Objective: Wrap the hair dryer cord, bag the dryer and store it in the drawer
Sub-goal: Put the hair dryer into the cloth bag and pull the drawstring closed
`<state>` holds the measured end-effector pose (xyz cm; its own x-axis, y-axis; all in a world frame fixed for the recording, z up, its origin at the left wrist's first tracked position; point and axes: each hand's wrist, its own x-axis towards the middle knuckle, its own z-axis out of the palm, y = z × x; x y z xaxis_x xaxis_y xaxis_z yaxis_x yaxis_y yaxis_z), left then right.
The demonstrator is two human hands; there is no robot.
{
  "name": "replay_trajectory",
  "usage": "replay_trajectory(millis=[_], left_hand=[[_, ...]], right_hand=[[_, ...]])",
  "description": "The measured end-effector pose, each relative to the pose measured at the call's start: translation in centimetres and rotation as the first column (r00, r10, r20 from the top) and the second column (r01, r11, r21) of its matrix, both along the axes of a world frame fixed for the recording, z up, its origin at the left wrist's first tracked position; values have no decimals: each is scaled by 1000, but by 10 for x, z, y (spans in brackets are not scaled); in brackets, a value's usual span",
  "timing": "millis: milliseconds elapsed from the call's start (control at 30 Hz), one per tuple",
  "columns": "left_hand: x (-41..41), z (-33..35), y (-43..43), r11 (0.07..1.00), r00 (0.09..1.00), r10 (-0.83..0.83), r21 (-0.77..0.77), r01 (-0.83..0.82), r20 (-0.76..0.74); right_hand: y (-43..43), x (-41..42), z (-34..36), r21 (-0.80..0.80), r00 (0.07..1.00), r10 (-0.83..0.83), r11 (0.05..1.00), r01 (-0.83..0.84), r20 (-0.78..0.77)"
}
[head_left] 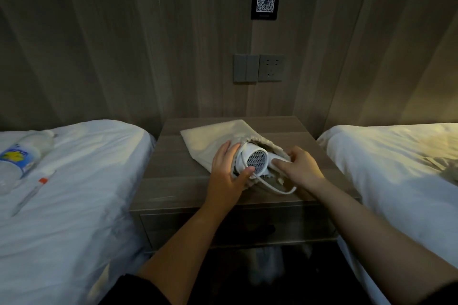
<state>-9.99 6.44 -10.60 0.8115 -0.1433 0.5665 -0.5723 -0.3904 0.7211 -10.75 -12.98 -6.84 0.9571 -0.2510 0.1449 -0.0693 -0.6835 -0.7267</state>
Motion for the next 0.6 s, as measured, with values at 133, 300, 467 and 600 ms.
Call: replay_trajectory(millis=[133,300,467,600], left_hand=[[-1,-1,0,1000,1000,3,-19,-3,-14],[-5,2,3,995,999,11,-95,-16,-46],[1,6,4,961,979,52,-258,-103,-198],[3,8,4,951,962,70,-274,-144,-264]], right_hand=[[3,-10,3,-83,995,-62,994,69,74],[-3,-11,6,-83,996,70,994,-75,-61],[-24,-32,25,395,843,499,829,-395,-203],[-30,-30,13,373,834,523,819,-435,-176]])
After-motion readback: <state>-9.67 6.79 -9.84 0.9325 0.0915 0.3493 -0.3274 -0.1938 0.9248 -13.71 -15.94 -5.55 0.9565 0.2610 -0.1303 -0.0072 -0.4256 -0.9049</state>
